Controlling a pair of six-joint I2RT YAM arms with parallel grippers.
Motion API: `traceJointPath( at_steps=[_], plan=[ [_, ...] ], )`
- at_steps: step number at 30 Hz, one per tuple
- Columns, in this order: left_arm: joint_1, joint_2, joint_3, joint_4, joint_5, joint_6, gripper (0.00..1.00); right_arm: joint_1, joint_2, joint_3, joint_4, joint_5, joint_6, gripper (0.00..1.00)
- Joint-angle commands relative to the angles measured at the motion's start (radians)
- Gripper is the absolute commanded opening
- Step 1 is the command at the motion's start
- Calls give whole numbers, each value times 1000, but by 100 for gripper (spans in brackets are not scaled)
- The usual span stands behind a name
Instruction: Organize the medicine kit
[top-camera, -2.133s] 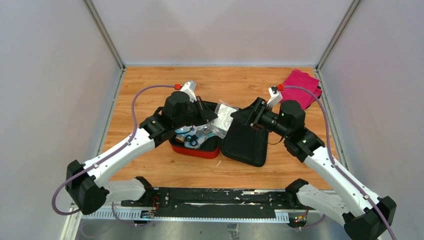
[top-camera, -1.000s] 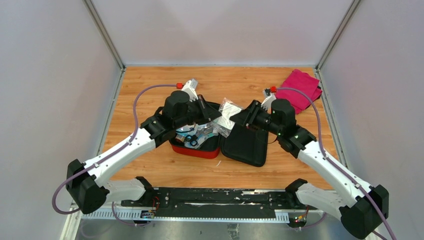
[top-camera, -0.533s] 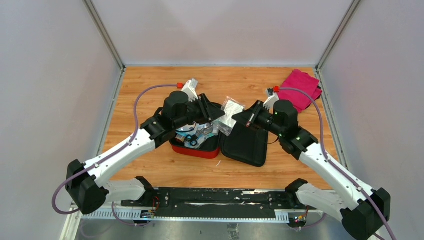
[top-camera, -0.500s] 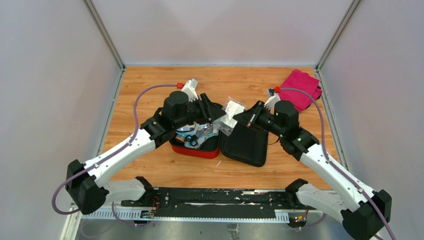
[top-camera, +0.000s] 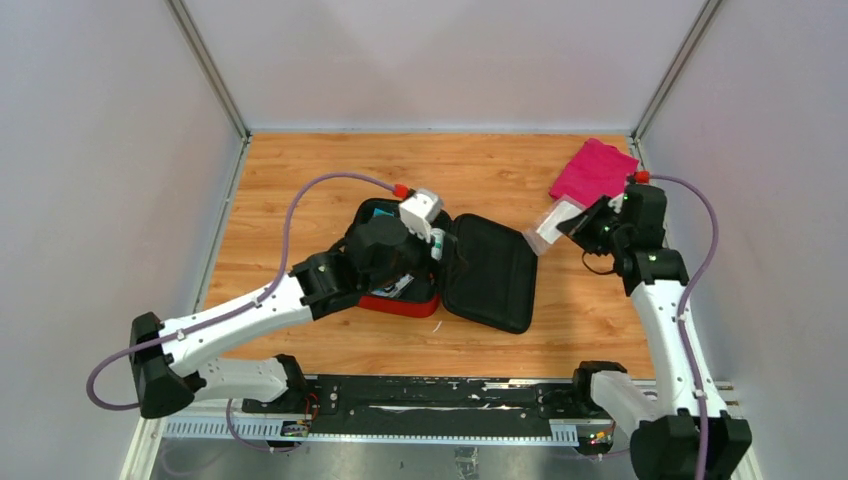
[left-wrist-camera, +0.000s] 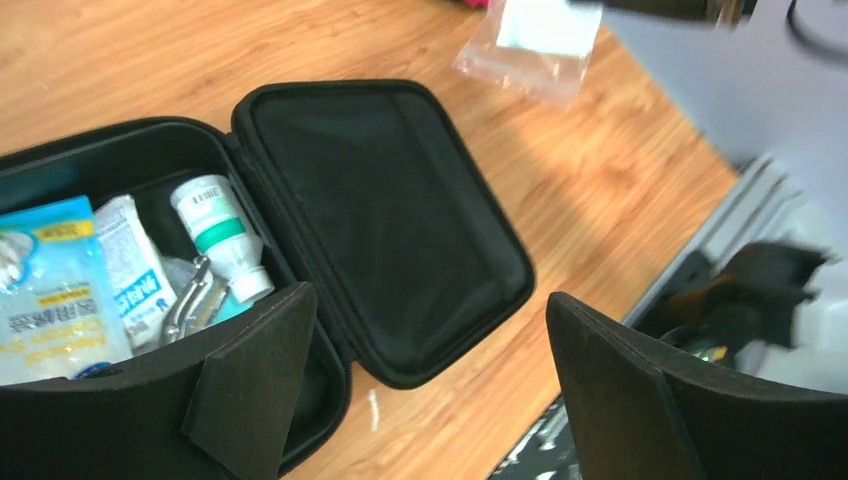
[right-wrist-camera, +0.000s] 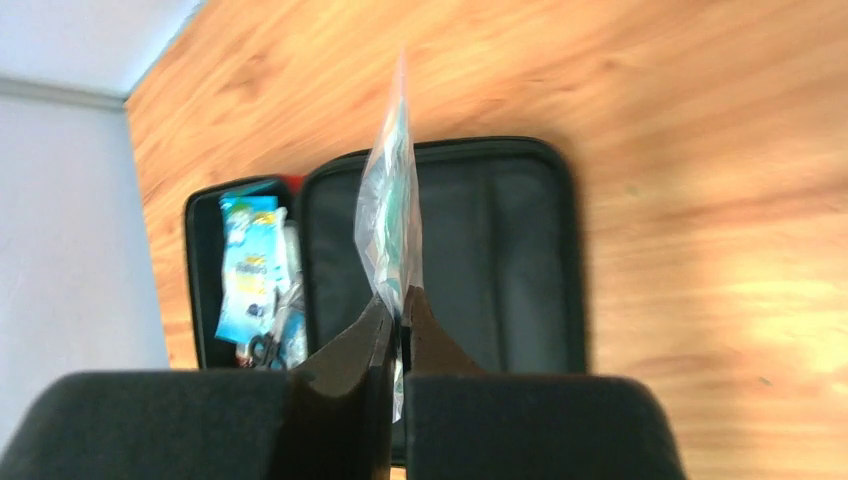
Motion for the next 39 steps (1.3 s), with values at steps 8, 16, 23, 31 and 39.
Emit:
traceJointPath(
  at_steps=[8,16,23,31,39],
  plan=[
    [-380,271,41,-60,-293,584,91,-309,-12,-57,-175,-282,-152,0],
    [-584,495,24,-15,-475,896,91,-310,-34,-86,-180,-310,-165,0],
    [-622,592,4,52,-571,961,90,-312,-37,-85,-180,-320,-176,0],
    [-619,741,31,194,-785,1057,83,-310,-44,-80,-188,-336,-176,0],
    [-593,831,29,291,-869,1125,76,-310,-48,-60,-203,-353,-174,0]
  ],
)
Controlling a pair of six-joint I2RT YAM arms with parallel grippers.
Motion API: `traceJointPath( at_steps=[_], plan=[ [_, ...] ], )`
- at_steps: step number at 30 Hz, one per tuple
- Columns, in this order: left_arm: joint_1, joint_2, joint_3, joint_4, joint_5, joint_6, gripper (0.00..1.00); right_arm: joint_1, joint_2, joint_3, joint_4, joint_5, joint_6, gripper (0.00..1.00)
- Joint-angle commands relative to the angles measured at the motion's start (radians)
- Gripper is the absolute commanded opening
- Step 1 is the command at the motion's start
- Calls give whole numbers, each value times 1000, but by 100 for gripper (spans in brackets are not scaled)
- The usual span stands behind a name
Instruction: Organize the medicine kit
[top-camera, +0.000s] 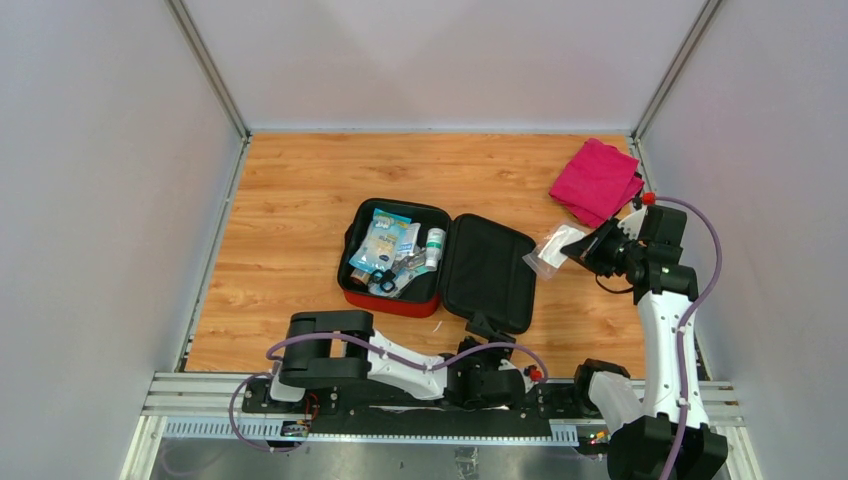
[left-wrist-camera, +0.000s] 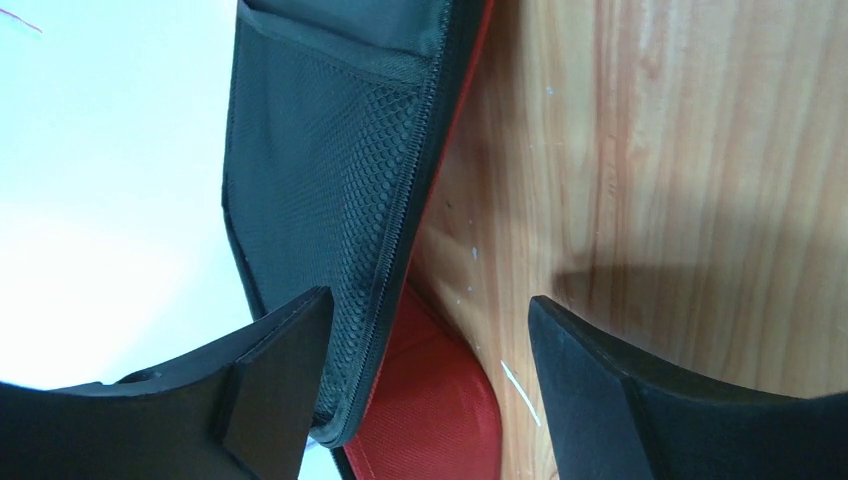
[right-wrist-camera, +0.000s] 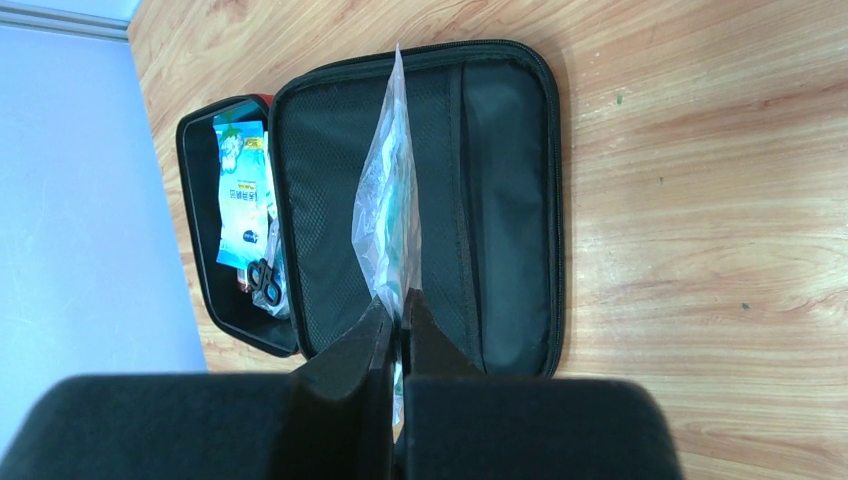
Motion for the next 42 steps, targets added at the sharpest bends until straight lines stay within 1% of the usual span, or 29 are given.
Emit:
traceJointPath(
  at_steps=[1,3,8,16,19,24,27,30,34,38,42],
  plan=[
    [27,38,16,117,-105,72,74,-13,-12,18,-38,-36,-14,0],
    [44,51,17,158,-131,101,71,-13,-11,17,-37,-39,-14,0],
    [77,82,19,240,-182,169,55,-13,-12,20,-39,-48,-12,0],
    [79,35,15,247,-214,149,28,-13,-10,64,-78,-49,-20,0],
    [79,-2,6,247,-224,125,20,-14,-8,93,-123,-39,-24,0],
    [80,-58,-9,246,-252,62,17,-10,-7,167,-227,-33,-39,0],
    [79,-73,-15,245,-258,12,17,-1,-2,225,-298,2,-53,0],
    [79,-79,-21,245,-261,-17,17,17,20,289,-365,26,-71,0],
    [80,-91,-30,246,-262,-43,17,27,61,348,-427,17,-105,0],
    [80,-115,-40,246,-270,-80,17,38,97,351,-454,43,-122,0],
    [80,-132,-46,246,-265,-104,17,55,143,337,-442,40,-106,0]
  ],
)
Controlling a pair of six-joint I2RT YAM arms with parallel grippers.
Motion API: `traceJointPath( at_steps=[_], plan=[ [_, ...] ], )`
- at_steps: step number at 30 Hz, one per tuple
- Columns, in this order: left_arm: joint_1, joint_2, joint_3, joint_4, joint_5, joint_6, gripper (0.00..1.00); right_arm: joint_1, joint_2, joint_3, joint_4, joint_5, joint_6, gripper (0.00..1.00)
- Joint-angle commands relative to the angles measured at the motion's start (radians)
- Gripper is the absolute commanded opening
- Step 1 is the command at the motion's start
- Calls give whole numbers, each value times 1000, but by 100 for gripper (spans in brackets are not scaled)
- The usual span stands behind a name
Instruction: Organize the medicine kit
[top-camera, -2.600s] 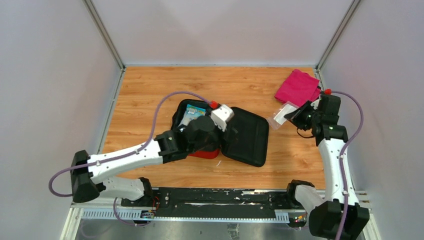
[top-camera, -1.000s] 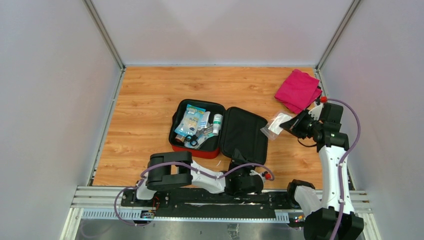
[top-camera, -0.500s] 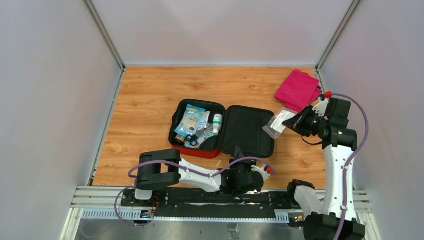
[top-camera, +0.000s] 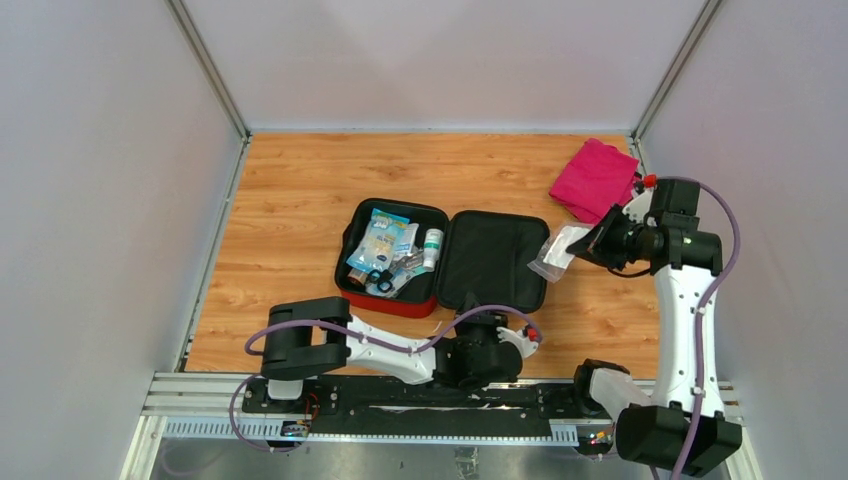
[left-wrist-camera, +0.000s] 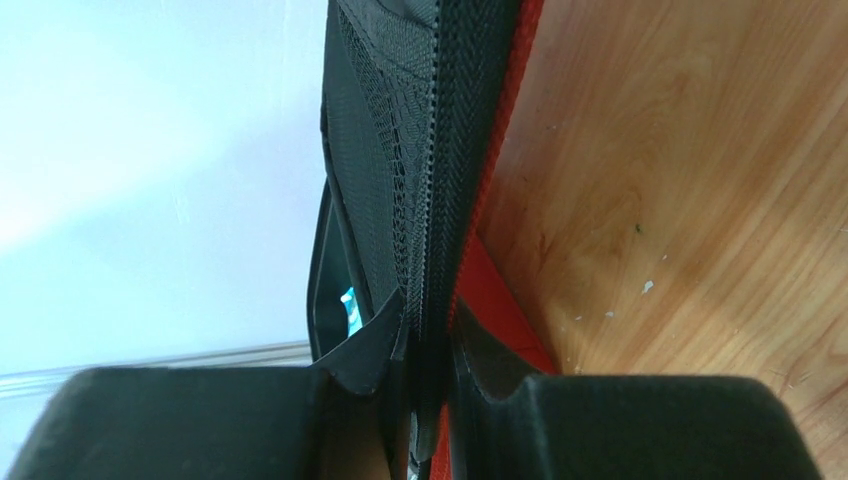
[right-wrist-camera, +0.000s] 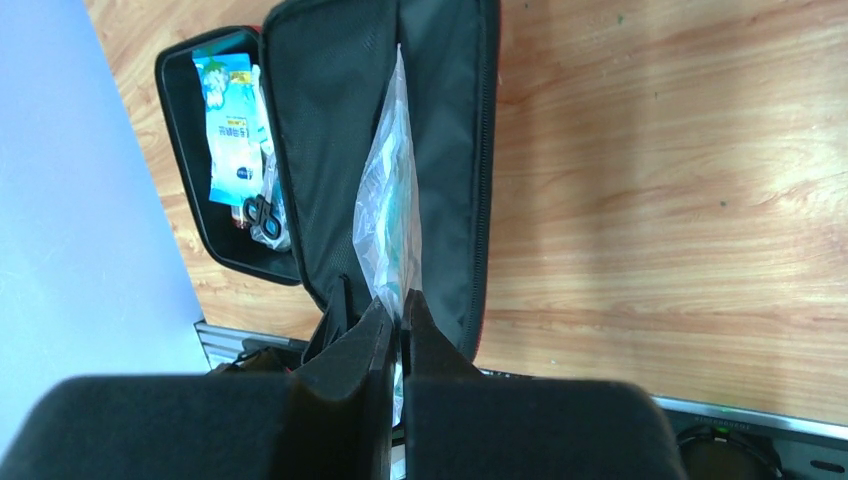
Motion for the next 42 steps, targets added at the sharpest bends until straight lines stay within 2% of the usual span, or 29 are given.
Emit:
traceJointPath(
  at_steps=[1,6,17,31,42],
  plan=[
    [2,-52,-11,24,-57,-71,17,29,38,-4,-37,10,-5,0],
    [3,-59,-7,24,-54,-84,17,80,108,4,-5,8,20,0],
    [1,-74,-13,24,-58,-118,16,174,256,68,-10,166,33,0],
    [2,-75,-21,25,-60,-112,14,341,432,154,-35,152,23,0],
    [2,-73,-21,25,-65,-109,14,354,392,91,-54,134,35,0]
  ],
)
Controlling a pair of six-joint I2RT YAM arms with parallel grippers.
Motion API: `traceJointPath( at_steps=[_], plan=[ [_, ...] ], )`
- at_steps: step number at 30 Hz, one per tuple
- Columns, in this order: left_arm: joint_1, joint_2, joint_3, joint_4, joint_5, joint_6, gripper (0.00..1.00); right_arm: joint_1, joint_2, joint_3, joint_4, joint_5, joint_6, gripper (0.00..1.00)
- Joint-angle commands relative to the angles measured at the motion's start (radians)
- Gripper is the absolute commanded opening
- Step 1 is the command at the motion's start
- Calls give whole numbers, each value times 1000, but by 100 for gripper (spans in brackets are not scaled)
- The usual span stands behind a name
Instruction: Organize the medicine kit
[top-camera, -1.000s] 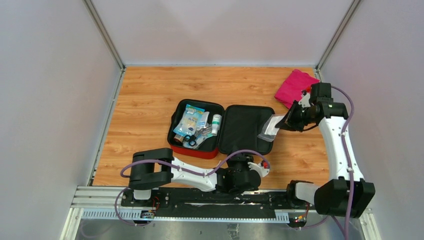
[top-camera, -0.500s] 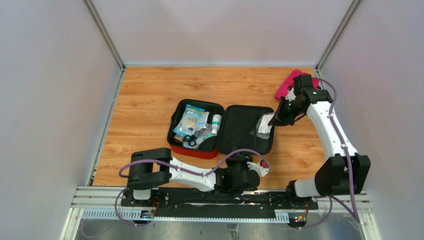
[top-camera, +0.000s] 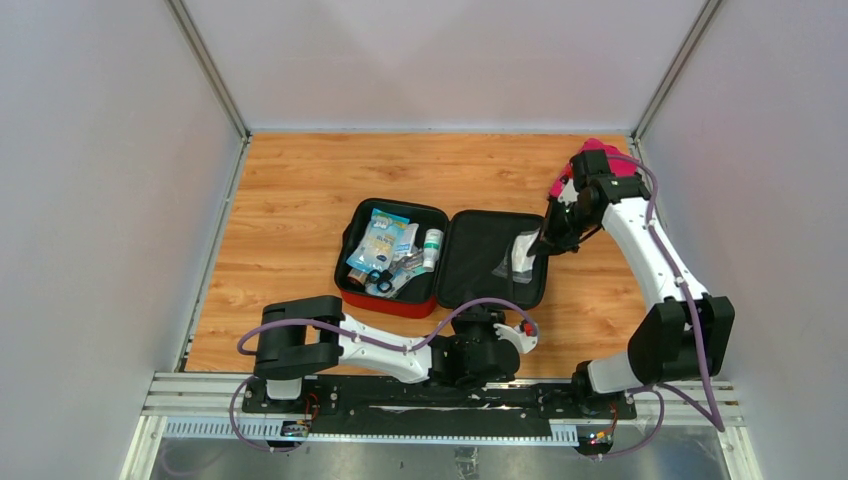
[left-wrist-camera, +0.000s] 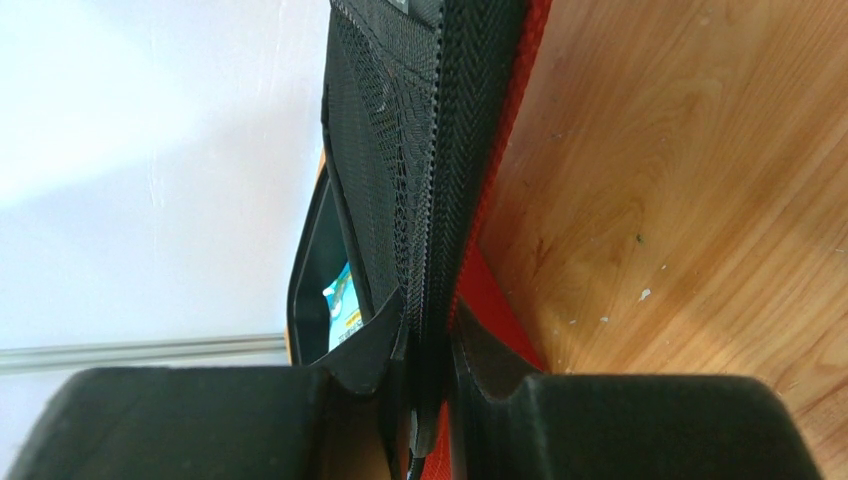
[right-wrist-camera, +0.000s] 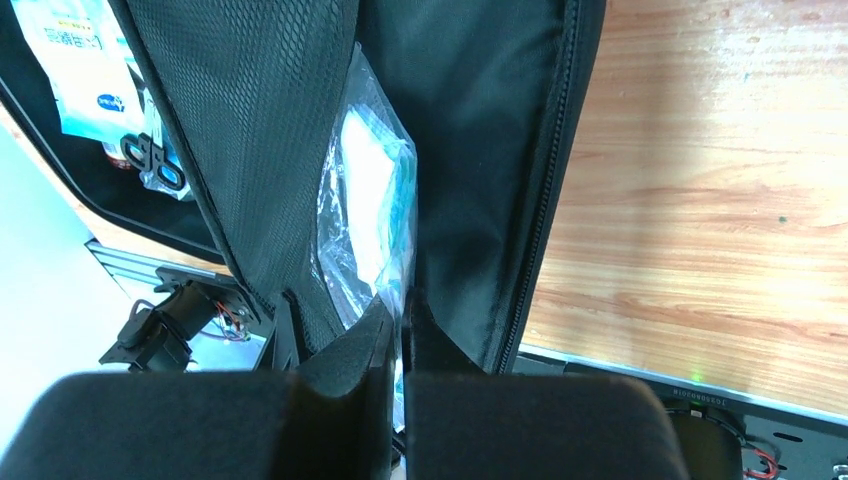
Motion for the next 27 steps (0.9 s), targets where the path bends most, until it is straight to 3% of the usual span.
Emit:
traceJointPath(
  at_steps=[1,14,27],
  plan=[
    [1,-32,-8,26,-66,-27,14,15,-46,-34,-48,-18,8,0],
    [1,-33,-4,26,-71,-26,13,33,21,-57,26,-96,21,2],
    [1,-32,1,25,-76,-10,13,150,78,-128,253,-134,156,9]
  ],
)
